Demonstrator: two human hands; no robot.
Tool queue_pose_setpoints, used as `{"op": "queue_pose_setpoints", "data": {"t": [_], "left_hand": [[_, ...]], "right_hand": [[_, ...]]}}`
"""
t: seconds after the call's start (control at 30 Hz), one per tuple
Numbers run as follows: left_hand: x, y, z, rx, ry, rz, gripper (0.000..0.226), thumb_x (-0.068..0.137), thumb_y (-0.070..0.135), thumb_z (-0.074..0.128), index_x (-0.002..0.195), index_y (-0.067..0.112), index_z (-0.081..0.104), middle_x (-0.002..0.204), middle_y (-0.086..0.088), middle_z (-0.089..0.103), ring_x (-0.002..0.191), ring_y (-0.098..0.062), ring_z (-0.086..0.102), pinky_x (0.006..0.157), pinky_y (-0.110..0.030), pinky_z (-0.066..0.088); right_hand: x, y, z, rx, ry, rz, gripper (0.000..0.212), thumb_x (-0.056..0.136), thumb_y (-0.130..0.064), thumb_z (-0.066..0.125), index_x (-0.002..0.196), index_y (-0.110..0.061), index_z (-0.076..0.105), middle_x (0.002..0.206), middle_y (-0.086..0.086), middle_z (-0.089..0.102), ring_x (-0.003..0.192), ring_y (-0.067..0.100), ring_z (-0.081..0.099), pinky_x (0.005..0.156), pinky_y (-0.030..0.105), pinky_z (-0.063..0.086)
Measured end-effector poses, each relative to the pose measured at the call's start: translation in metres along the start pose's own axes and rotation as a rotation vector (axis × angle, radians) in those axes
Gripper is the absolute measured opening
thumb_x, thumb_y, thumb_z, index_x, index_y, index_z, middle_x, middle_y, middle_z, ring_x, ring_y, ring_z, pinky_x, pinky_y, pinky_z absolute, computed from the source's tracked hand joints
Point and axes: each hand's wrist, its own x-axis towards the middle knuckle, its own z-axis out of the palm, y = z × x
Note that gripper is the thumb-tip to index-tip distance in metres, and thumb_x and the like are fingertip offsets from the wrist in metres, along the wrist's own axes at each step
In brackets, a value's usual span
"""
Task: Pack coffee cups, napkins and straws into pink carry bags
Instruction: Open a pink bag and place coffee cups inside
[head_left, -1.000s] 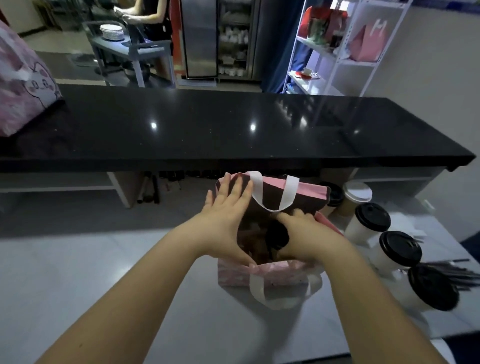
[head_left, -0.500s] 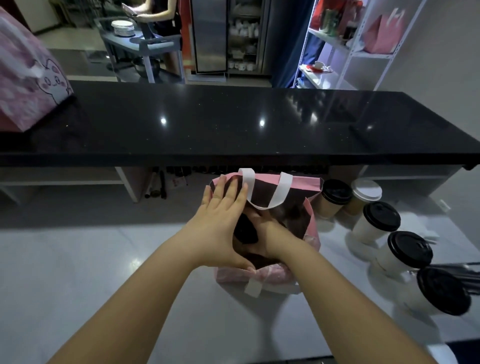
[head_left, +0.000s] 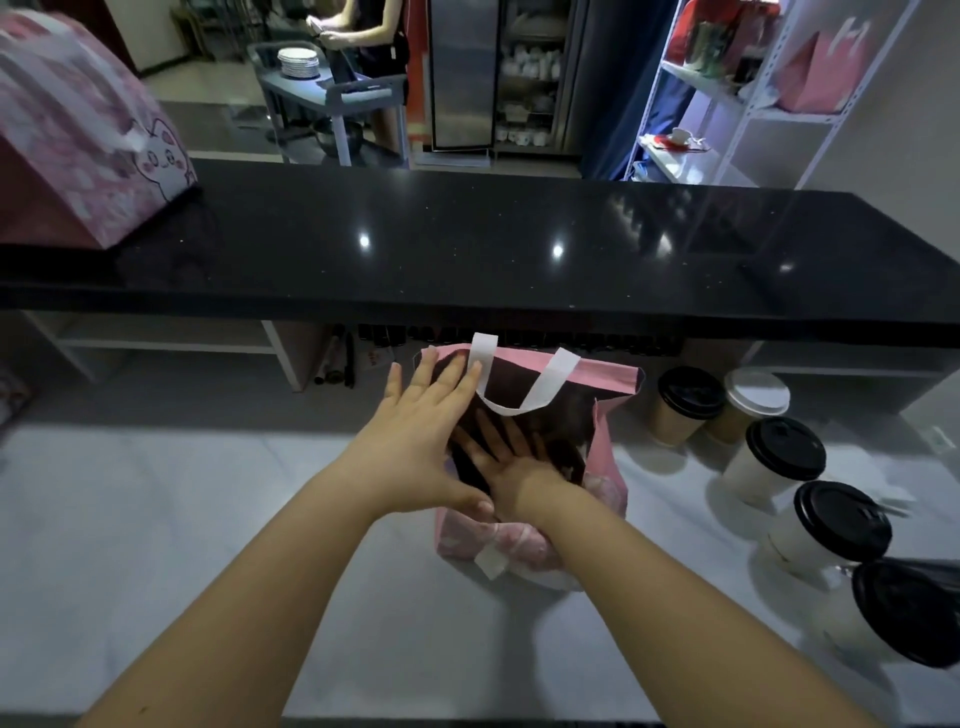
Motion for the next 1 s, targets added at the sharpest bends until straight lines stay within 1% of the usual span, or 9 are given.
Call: {"op": "queue_pose_setpoints", "data": {"t": [0.07, 0.13, 0.2, 0.27, 0.4, 0.57, 0.67, 0.83, 1.0], "left_hand": [[0.000, 0.005, -0.008, -0.030, 0.059, -0.023, 0.114, 0.071, 0.072, 0.062, 0.155, 0.028, 0.000, 0.163, 0.009, 0.004, 0.150, -0.019, -0.009, 0.120, -0.054, -0.004], [0.001, 0.010, -0.019, -0.021, 0.168, -0.026, 0.084, 0.083, 0.062, 0.059, 0.152, 0.027, 0.026, 0.153, 0.007, 0.037, 0.145, -0.023, 0.024, 0.118, -0.053, 0.018], [0.006, 0.016, -0.029, -0.020, 0.290, -0.025, 0.056, 0.088, 0.046, 0.060, 0.139, 0.026, 0.049, 0.128, 0.004, 0.058, 0.122, -0.021, 0.049, 0.103, -0.046, 0.041], [0.013, 0.023, -0.038, -0.059, 0.363, -0.057, 0.038, 0.091, 0.037, 0.059, 0.126, 0.025, 0.062, 0.111, 0.003, 0.060, 0.106, -0.020, 0.052, 0.089, -0.041, 0.047], [0.046, 0.052, -0.049, -0.030, 0.370, -0.050, 0.031, 0.093, 0.035, 0.055, 0.122, 0.025, 0.063, 0.117, 0.001, 0.056, 0.108, -0.022, 0.050, 0.088, -0.043, 0.047], [0.110, 0.105, -0.047, 0.066, 0.344, 0.096, 0.036, 0.093, 0.034, 0.053, 0.128, 0.023, 0.056, 0.121, 0.000, 0.055, 0.107, -0.023, 0.051, 0.085, -0.039, 0.047], [0.148, 0.132, -0.037, 0.143, 0.281, 0.163, 0.039, 0.093, 0.035, 0.051, 0.130, 0.024, 0.054, 0.120, -0.001, 0.055, 0.108, -0.025, 0.051, 0.085, -0.040, 0.043], [0.193, 0.152, -0.014, 0.274, 0.153, 0.213, 0.039, 0.092, 0.038, 0.049, 0.128, 0.022, 0.054, 0.120, -0.003, 0.056, 0.112, -0.027, 0.050, 0.091, -0.041, 0.041], [0.211, 0.155, 0.002, 0.291, 0.170, 0.246, 0.040, 0.093, 0.041, 0.047, 0.130, 0.025, 0.052, 0.122, -0.001, 0.054, 0.113, -0.025, 0.049, 0.089, -0.040, 0.040]], "right_hand": [[-0.008, 0.006, -0.014, 0.059, 0.000, -0.021, 0.091, 0.088, -0.064, 0.048, 0.151, -0.041, -0.014, 0.159, -0.006, -0.026, 0.148, 0.031, -0.015, 0.118, 0.057, 0.003], [-0.023, 0.016, -0.035, 0.180, 0.081, -0.041, 0.082, 0.087, -0.054, 0.057, 0.152, -0.039, 0.009, 0.163, -0.003, 0.008, 0.145, 0.028, 0.020, 0.114, 0.049, 0.027], [-0.047, 0.029, -0.057, 0.329, 0.165, -0.039, 0.065, 0.087, -0.044, 0.063, 0.144, -0.041, 0.034, 0.143, -0.005, 0.049, 0.119, 0.018, 0.053, 0.092, 0.036, 0.048], [-0.072, 0.039, -0.073, 0.460, 0.192, -0.045, 0.052, 0.085, -0.043, 0.066, 0.134, -0.044, 0.047, 0.118, -0.018, 0.062, 0.096, 0.002, 0.059, 0.075, 0.021, 0.047], [-0.123, 0.073, -0.101, 0.637, 0.350, -0.029, 0.027, 0.083, -0.038, 0.070, 0.105, -0.052, 0.063, 0.090, -0.030, 0.067, 0.082, -0.011, 0.062, 0.061, 0.008, 0.046], [-0.150, 0.152, -0.113, 0.555, 0.682, 0.180, 0.035, 0.081, -0.027, 0.075, 0.112, -0.041, 0.065, 0.103, -0.020, 0.065, 0.092, -0.001, 0.058, 0.077, 0.019, 0.048], [-0.140, 0.197, -0.102, 0.469, 0.632, 0.314, 0.044, 0.080, -0.025, 0.075, 0.120, -0.036, 0.061, 0.117, -0.011, 0.062, 0.104, 0.010, 0.057, 0.087, 0.032, 0.050], [-0.101, 0.239, -0.060, 0.353, 0.384, 0.357, 0.061, 0.077, -0.029, 0.072, 0.134, -0.032, 0.051, 0.135, -0.003, 0.052, 0.123, 0.021, 0.047, 0.099, 0.039, 0.045], [-0.055, 0.257, -0.026, 0.198, 0.273, 0.350, 0.081, 0.072, -0.040, 0.070, 0.144, -0.031, 0.034, 0.133, 0.004, 0.041, 0.123, 0.029, 0.033, 0.098, 0.041, 0.040]]}}
